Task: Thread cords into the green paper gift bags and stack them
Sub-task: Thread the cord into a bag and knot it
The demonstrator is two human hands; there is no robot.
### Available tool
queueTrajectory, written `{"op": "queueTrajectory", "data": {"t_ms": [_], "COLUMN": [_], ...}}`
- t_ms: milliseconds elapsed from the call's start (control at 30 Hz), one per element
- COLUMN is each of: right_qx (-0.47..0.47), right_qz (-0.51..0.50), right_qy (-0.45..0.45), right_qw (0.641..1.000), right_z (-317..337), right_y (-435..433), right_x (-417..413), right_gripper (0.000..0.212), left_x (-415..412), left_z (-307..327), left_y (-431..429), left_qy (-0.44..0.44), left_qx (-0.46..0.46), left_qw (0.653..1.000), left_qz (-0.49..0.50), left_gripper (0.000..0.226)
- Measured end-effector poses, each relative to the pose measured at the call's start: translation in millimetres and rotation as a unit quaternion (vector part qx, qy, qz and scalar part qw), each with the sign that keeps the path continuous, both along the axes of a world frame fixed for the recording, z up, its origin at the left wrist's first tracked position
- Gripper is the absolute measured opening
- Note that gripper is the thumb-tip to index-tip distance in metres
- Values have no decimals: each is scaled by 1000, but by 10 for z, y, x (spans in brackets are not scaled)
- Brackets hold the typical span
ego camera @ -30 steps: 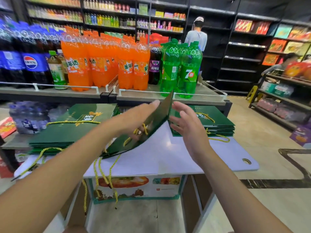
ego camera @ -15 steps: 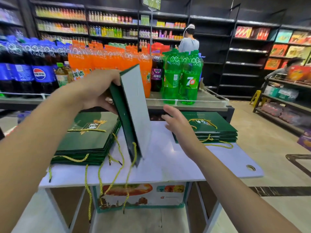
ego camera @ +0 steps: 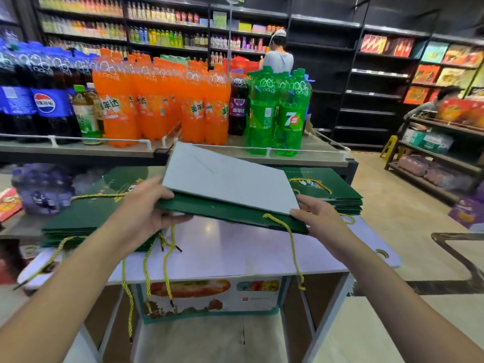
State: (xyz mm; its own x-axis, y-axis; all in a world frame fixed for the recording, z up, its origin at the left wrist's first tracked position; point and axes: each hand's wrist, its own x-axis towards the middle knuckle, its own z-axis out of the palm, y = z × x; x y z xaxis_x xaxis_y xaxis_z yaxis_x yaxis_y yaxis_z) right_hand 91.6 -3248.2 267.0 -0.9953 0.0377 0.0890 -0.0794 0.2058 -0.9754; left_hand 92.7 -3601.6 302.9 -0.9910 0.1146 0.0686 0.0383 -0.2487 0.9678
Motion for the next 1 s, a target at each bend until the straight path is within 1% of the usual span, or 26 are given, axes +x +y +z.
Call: {"op": "queueTrajectory", "data": {"t_ms": [67,100,133,200,233,267,300,333,367,400,433,467,500,533,600,633,700,733,767,800,867,900,933,967,1000], "right_qx": [41,66,94,147,174,198,223,251,280,307,330,347,359,368,381,383,371,358,346,336,327,325,323,326,336], "right_qz": [-2,-4,-8,-14,-17,-20,-23,-26,-27,-29,-31,-31,-30,-28,-24,-20,-15,-15,-15,-14,-9,-8,-7,-8,-10], "right_qy": [1,3,2,1,3,3,0,-3,-2,2,11,22,33,43,59,67,84,92,97,103,119,124,123,119,113], "right_qw": [999,998,996,989,985,980,974,968,959,951,943,937,932,928,923,921,925,929,933,936,937,938,938,938,935], "right_z": [-77,-111,-154,-243,-292,-340,-389,-434,-478,-522,-563,-595,-616,-633,-644,-647,-667,-680,-691,-702,-720,-728,-736,-743,-752], "right_y": [132,181,226,302,330,352,368,376,381,386,391,396,395,392,374,363,349,347,346,345,353,360,370,385,404], "right_x": [40,63,79,91,88,81,69,61,54,45,40,40,43,49,51,47,27,19,16,19,35,49,65,77,82], "right_gripper": [31,31,31,33,35,39,43,45,47,49,51,52,51,49,48,48,48,47,47,45,44,44,44,44,43], "left_x": [-8,-11,-23,-46,-66,-66,-42,-23,-14,-6,27,44,92,125,162,162,130,104,81,57,23,20,20,26,32], "left_z": [-214,-307,-395,-502,-542,-565,-577,-598,-639,-695,-706,-719,-688,-667,-649,-657,-706,-739,-761,-777,-788,-785,-786,-785,-782], "left_y": [-16,-19,-36,-39,-33,-9,30,74,121,194,295,401,548,706,1019,1164,1381,1450,1490,1506,1487,1470,1458,1445,1436], "left_qy": [-42,-53,-52,-25,-10,5,17,28,51,79,106,150,209,272,373,395,422,429,434,440,457,461,454,431,390], "left_qx": [-87,-154,-235,-387,-437,-479,-530,-599,-666,-718,-747,-750,-735,-706,-653,-639,-643,-650,-653,-647,-624,-611,-598,-580,-554], "left_qw": [995,986,970,921,899,877,847,800,744,691,656,642,641,652,659,654,626,611,603,603,614,622,638,667,710], "left_qz": [-10,-23,-32,-34,-30,-28,-28,-28,-17,6,34,63,70,52,-38,-82,-133,-143,-150,-154,-161,-166,-173,-182,-193], "left_gripper": [37,32,28,27,26,21,13,8,17,34,48,54,54,51,47,46,46,43,38,31,14,9,7,6,7]}}
